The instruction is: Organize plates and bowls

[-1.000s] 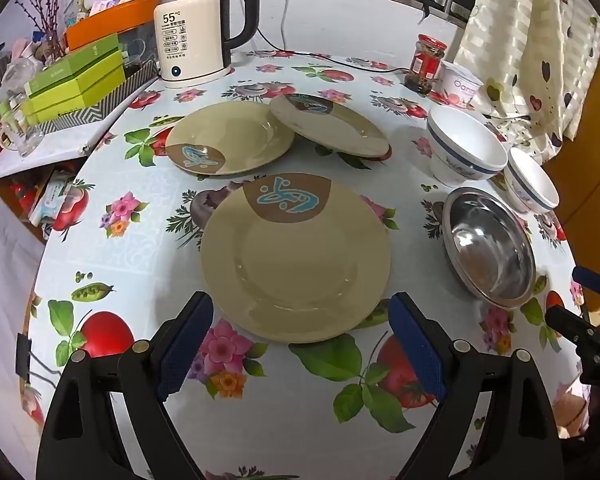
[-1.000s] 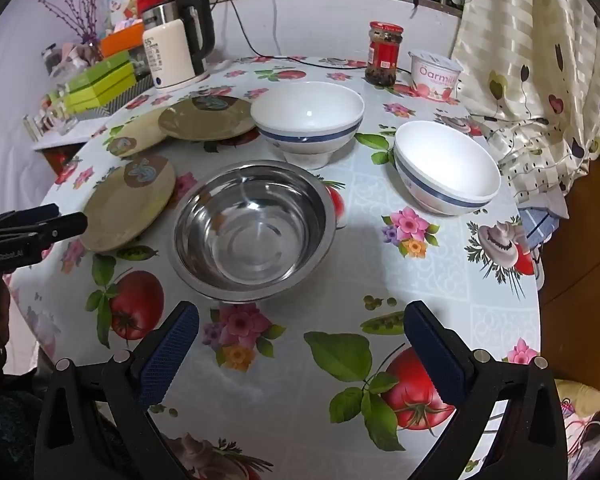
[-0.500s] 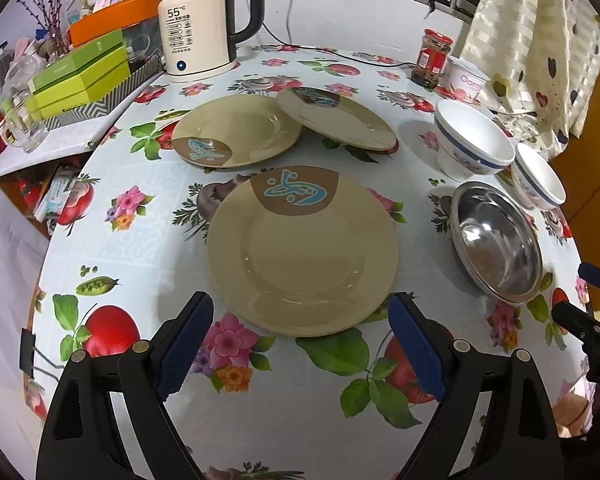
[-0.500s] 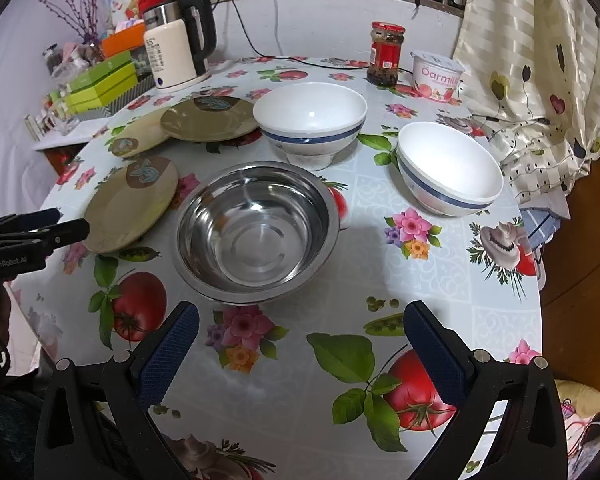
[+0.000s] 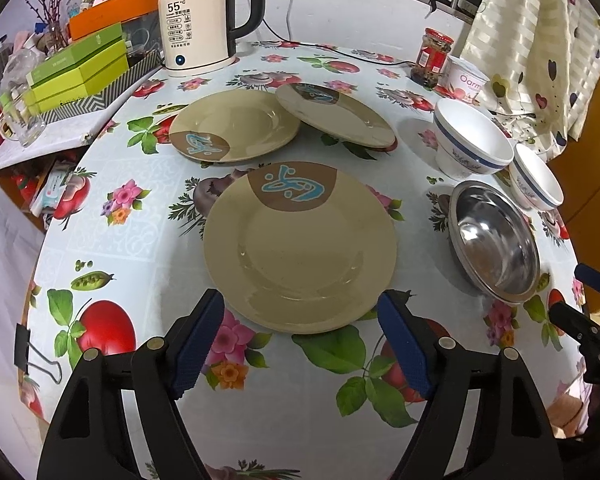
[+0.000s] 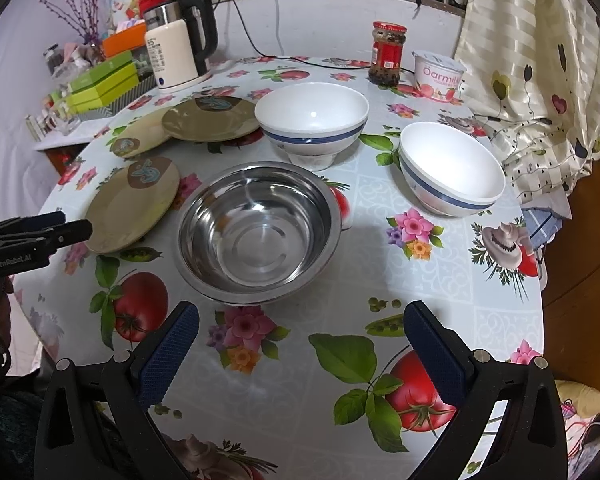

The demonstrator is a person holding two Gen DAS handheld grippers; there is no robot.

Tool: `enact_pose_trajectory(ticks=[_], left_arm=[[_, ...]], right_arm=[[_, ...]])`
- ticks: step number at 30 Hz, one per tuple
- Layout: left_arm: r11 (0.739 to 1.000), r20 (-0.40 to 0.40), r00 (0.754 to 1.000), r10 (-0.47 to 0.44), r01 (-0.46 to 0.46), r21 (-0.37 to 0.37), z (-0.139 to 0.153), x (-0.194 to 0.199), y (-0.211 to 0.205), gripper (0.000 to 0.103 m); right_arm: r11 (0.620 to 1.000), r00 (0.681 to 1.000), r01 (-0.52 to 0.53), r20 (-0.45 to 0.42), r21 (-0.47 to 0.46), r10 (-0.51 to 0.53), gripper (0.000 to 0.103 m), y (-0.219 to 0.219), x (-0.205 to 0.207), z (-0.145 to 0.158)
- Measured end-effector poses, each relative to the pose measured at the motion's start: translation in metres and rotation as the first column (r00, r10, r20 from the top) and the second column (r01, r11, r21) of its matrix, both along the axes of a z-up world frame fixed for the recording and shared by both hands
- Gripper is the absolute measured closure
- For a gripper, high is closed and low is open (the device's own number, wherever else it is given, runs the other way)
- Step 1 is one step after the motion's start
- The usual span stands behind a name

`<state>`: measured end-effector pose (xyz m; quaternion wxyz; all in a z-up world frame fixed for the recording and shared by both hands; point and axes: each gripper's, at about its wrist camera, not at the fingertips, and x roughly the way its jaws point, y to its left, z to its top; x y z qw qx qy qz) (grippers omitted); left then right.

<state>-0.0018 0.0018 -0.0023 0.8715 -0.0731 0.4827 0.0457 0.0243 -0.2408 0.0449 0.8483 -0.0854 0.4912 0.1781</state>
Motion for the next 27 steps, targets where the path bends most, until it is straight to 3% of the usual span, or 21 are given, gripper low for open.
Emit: enact_pose_trajectory(ticks=[27], left_arm=[[1.000,0.024,1.000,0.008,-0.008,-0.027,0.0062,0.0012,0.0025,0.024]], right_arm=[[1.000,1.000,-0.001,0.012,0.022,0.001,0.000,-0.0008,0.0001,0.0047]])
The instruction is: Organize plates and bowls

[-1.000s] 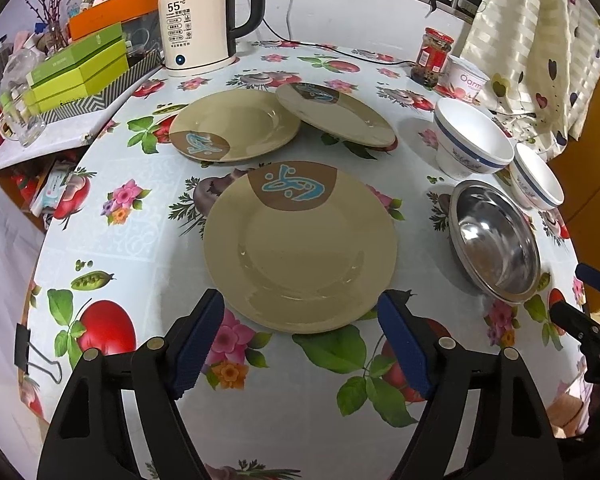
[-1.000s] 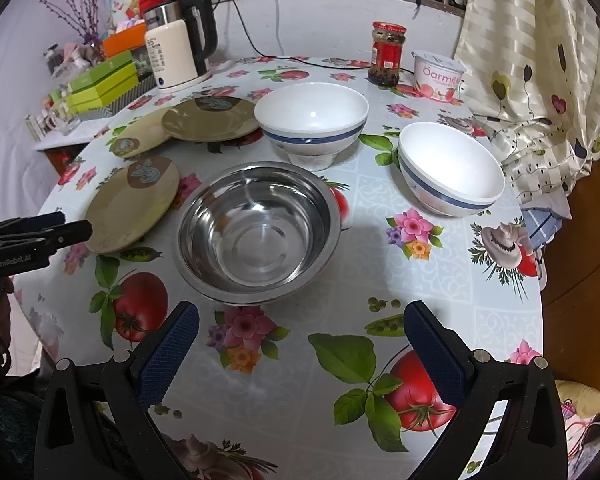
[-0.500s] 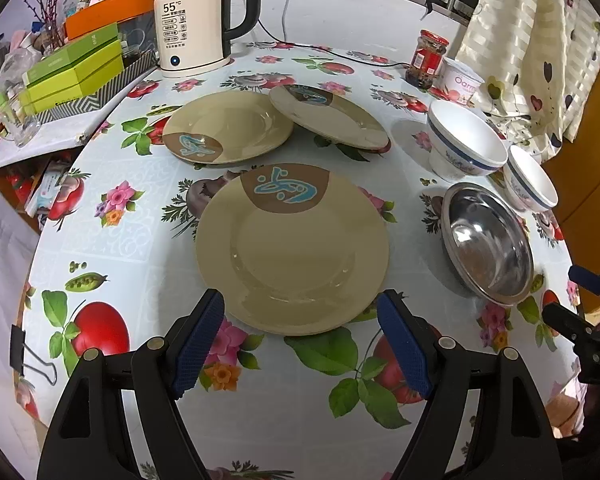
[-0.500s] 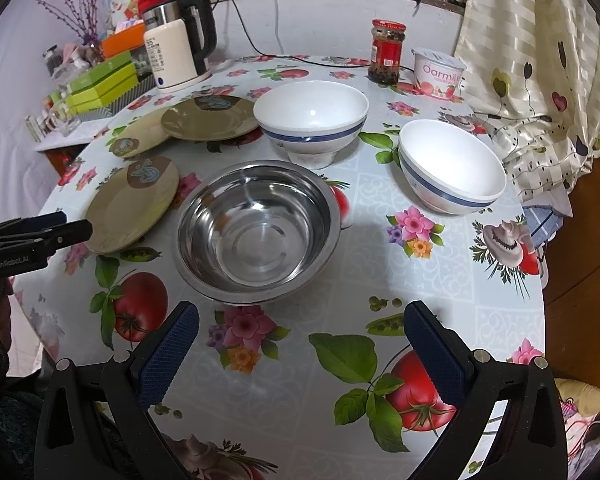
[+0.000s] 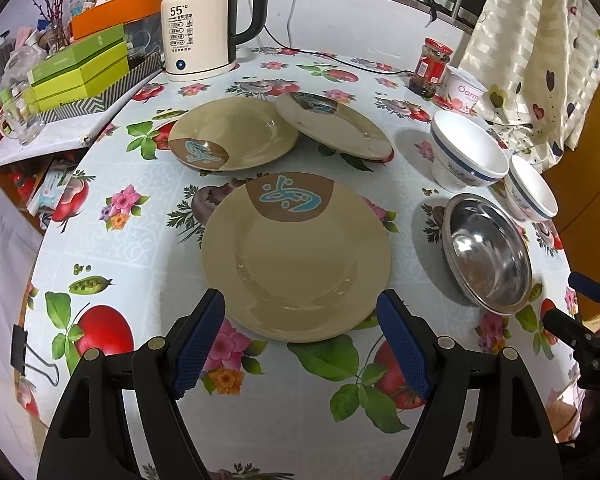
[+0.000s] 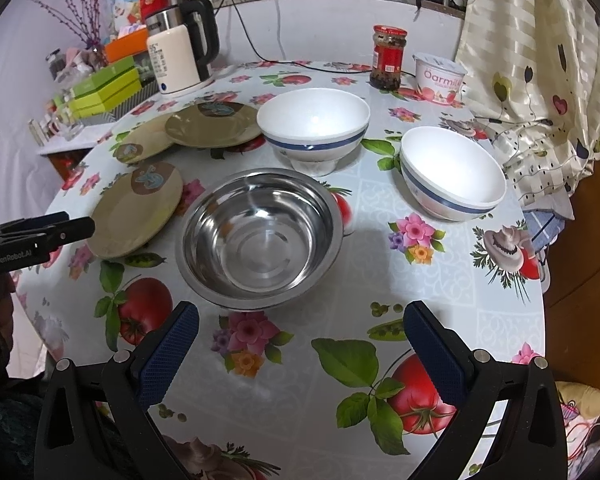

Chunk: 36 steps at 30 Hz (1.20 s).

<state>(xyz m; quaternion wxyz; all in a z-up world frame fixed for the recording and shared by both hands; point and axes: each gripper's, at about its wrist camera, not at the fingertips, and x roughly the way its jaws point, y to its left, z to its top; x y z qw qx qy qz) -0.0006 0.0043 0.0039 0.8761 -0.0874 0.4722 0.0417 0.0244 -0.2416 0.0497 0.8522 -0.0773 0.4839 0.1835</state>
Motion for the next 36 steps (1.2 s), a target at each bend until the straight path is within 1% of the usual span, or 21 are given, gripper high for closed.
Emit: enact_pose_trajectory(ticks=[14,27,36], left_arm=[[1.000,0.002,1.000,0.001,-0.001,-0.003,0.001,0.001,0.001,0.024],[1.000,0.004,1.000,-0.002,0.002,-0.002,0.001,0.001,0.000,0.024],[1.000,0.006,1.000,-0.003,0.003,-0.004,0.000,0.001,-0.001,0.024]], right_arm=[[1.000,0.999,0.002,0.039,-0.006,-0.002,0.000,0.001,0.002,0.006],[1.000,0.999,-0.028,0.026,0.006,0.028,0.000,0.008,0.001,0.008],[1.000,1.000,-0.016,0.027,0.019,0.016,0.000,0.007,0.005,0.011]])
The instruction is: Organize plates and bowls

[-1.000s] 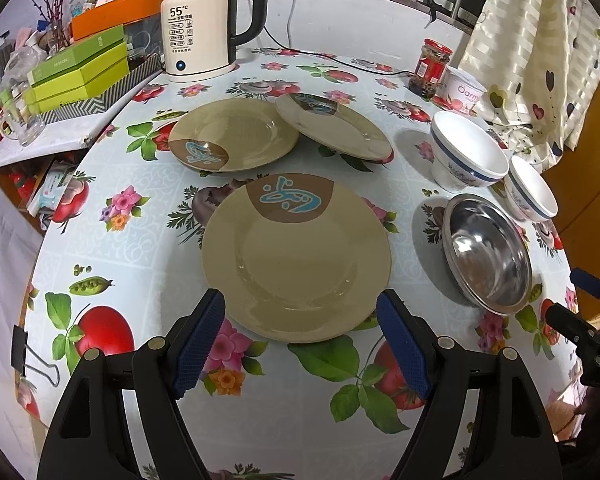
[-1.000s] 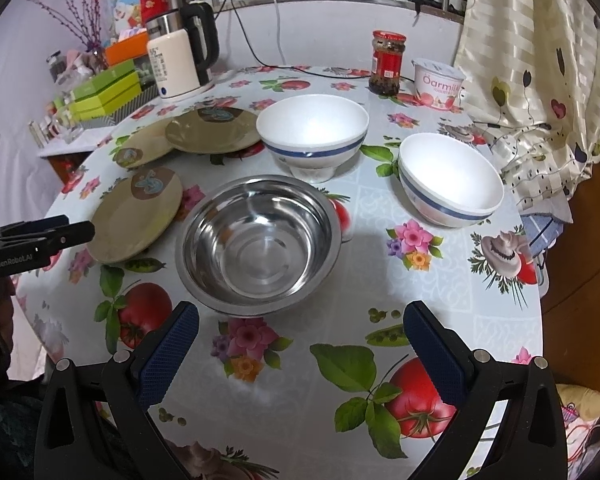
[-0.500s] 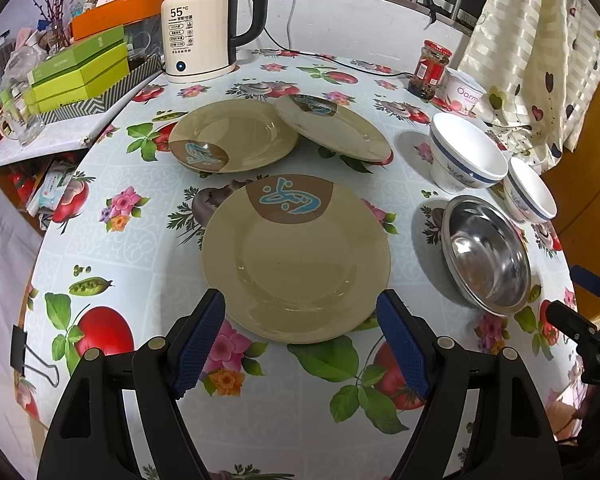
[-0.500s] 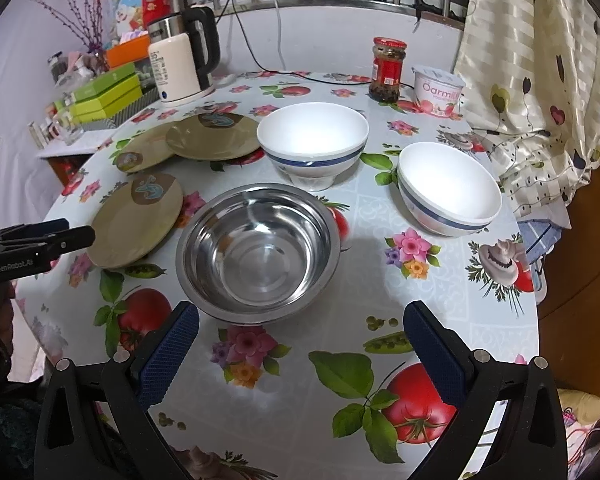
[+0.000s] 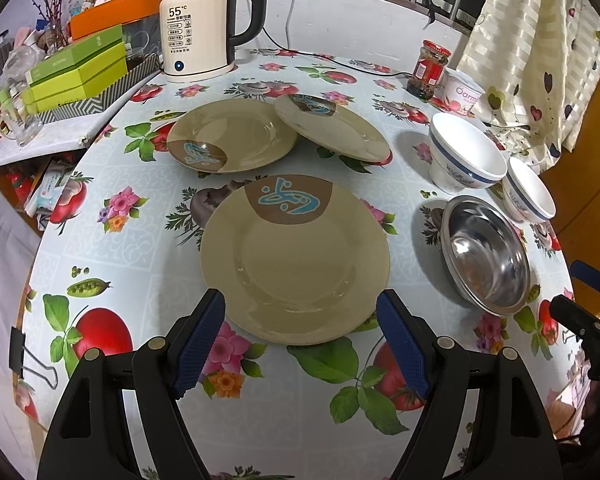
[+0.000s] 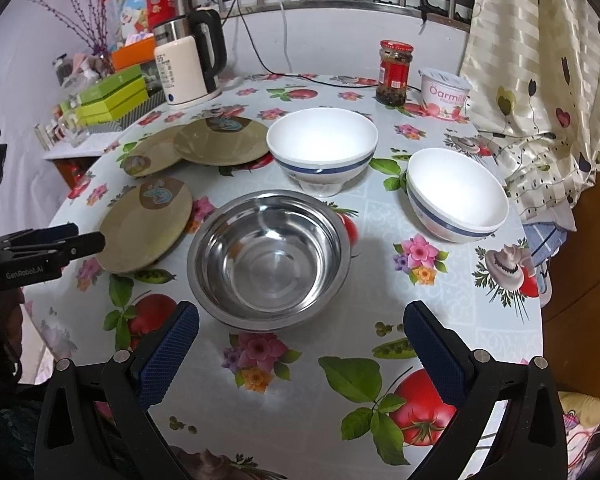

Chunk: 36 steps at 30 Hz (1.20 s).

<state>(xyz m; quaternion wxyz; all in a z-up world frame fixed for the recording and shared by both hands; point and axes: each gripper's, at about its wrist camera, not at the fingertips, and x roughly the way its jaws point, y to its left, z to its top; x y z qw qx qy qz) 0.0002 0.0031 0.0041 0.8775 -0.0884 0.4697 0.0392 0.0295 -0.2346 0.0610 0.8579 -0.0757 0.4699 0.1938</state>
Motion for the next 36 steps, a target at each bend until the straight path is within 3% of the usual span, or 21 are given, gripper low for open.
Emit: enact_pose_trajectory(ticks=[36], left_arm=[[0.999,0.008,0.999,0.051,-0.051,-0.001,-0.002,0.010,0.021,0.025]], right_arm=[[0.998,0.998,-0.068,0.017,0.002,0.068,0.000,0.030,0.019,0.011]])
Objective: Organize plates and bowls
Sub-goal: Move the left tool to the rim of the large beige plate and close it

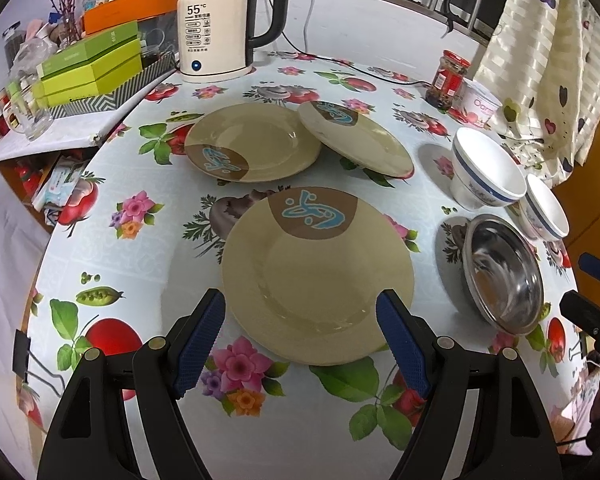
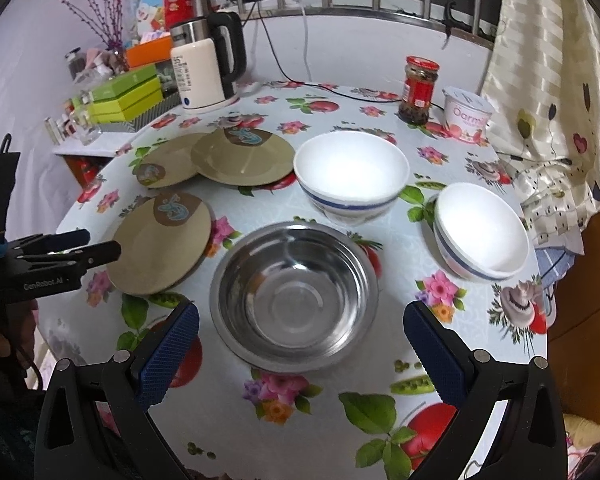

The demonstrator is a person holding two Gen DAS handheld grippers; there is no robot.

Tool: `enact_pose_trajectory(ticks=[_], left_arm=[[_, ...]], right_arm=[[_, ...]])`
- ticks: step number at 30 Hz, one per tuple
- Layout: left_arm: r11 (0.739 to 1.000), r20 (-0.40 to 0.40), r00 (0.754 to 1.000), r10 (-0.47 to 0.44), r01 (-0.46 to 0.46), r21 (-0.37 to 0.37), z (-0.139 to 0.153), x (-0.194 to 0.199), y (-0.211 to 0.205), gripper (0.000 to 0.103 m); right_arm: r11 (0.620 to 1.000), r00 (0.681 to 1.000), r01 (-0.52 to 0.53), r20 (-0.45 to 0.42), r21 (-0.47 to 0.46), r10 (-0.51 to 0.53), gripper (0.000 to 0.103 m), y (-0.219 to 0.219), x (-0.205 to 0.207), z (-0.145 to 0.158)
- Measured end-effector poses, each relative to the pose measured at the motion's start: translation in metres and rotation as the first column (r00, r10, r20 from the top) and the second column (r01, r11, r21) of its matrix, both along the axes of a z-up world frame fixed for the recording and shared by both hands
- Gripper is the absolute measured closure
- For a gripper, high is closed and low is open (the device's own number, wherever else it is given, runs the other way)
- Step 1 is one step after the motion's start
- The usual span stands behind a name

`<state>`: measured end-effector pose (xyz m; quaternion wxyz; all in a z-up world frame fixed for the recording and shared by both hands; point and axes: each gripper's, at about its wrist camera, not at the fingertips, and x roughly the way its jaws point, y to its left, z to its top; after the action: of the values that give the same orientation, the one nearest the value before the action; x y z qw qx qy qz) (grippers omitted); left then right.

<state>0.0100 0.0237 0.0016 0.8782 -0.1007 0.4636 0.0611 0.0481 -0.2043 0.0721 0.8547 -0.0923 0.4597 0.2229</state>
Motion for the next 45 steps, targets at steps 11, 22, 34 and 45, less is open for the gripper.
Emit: enact_pose_trajectory(ticks=[11,22,34,45], left_arm=[[0.999,0.010,0.999,0.037,-0.037,-0.007,0.002,0.007,0.014,0.025],[0.996,0.036,0.996,0.087,-0.087,-0.009,0.007,0.022,0.038,0.025],[0.991,0.070,0.989,0.132,-0.132,0.001,0.010,0.046,0.066,0.025],[0.985,0.076,0.982,0.173,-0.172,-0.020,0.003,0.064,0.092,0.025]], right_arm=[[0.998,0.998,-0.061,0.017,0.018,0.061,0.000,0.033,0.015,0.005],[0.994,0.993,-0.111,0.037,0.013,0.110,0.001,0.072,0.036,0.007],[0.982,0.981,-0.184,0.060,-0.036,0.186,0.020,0.127,0.066,0.001],[0.965,0.971,-0.236,0.018,-0.117,0.240,0.033,0.170,0.094,-0.019]])
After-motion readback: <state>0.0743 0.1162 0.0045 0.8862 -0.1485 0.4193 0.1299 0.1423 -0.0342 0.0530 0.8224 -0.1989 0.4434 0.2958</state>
